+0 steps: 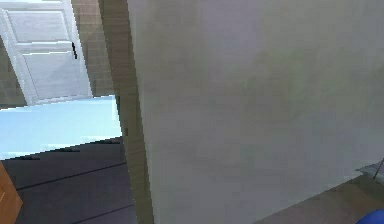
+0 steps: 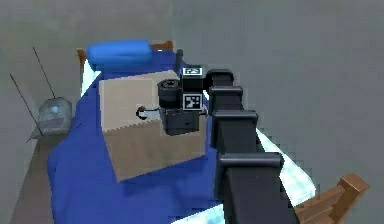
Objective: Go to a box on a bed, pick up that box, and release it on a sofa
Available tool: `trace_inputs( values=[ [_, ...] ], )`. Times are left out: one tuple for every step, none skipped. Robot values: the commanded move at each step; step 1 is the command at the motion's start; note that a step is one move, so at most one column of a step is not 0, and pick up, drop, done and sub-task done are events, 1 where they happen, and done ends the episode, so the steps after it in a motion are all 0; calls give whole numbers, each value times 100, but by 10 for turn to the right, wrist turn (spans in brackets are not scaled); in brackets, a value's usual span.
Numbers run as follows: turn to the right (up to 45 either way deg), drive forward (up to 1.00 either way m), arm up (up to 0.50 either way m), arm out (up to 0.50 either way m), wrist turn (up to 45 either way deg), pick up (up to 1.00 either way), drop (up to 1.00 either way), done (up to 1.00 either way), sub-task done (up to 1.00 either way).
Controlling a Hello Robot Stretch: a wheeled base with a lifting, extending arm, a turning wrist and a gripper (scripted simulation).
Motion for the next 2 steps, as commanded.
trace_inputs(
  values=[
    [0, 0, 0, 0, -450, 0, 0, 0, 0],
    [0, 0, 0, 0, -450, 0, 0, 0, 0]
  ],
)
